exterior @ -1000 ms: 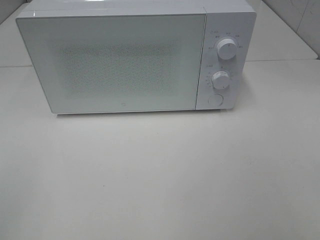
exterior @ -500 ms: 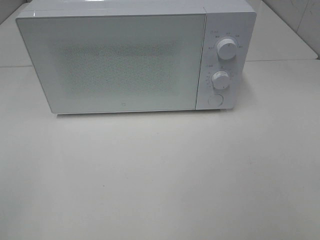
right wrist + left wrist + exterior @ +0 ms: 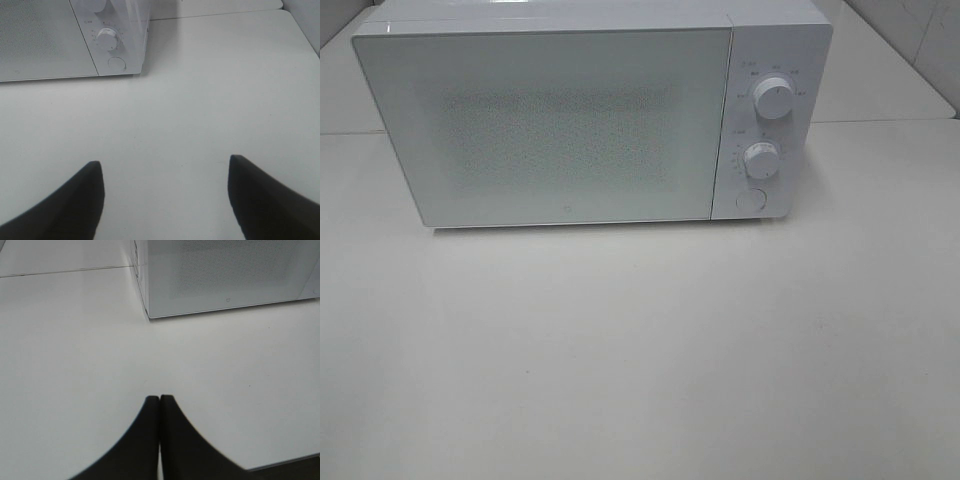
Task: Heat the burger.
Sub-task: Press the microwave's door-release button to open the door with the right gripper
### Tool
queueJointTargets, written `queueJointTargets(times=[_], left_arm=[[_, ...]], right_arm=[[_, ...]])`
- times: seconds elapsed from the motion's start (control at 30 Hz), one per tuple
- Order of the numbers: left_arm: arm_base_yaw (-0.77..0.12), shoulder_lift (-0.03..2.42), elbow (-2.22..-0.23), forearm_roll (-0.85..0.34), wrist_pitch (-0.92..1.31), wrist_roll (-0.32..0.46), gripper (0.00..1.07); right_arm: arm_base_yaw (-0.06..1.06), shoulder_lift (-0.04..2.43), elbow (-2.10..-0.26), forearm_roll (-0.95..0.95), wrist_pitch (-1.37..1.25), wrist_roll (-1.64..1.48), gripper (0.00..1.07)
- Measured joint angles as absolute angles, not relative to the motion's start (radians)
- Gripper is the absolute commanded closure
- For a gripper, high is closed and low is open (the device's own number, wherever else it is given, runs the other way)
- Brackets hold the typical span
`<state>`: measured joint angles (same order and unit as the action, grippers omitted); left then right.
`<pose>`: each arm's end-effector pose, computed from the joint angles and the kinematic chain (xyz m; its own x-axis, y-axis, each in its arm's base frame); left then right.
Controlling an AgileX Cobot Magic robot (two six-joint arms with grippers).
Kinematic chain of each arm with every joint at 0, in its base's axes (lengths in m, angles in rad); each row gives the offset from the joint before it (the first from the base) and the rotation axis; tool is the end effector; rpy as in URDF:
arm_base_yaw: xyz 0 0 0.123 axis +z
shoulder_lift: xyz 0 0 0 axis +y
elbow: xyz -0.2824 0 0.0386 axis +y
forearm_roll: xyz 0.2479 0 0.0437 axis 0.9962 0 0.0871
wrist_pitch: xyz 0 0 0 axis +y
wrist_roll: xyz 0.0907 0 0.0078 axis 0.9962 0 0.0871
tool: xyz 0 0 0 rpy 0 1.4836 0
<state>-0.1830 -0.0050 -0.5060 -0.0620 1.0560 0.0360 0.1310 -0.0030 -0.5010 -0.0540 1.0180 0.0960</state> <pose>-0.0070 -0.0037 0.2793 -0.4326 0.0856 -0.8975 0.2317 0.9726 -0.0189 -0.0032 -0.0046 0.2810 -0.4149 0.0134 -0.9098 -0.0611 0.9972 0.0426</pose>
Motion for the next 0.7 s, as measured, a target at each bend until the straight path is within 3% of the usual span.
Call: queueJointTargets(times=[0.23, 0.7], left_arm=[[-0.183, -0.005, -0.506, -0.062, 1.056, 0.036, 1.06], [-0.183, -0.005, -0.506, -0.062, 1.056, 0.036, 1.06]], right_arm=[[0.131, 0.002, -0.504, -0.054, 1.006, 0.096, 0.41], [0.131, 0.367, -0.523, -0.055, 0.698, 0.096, 0.41]])
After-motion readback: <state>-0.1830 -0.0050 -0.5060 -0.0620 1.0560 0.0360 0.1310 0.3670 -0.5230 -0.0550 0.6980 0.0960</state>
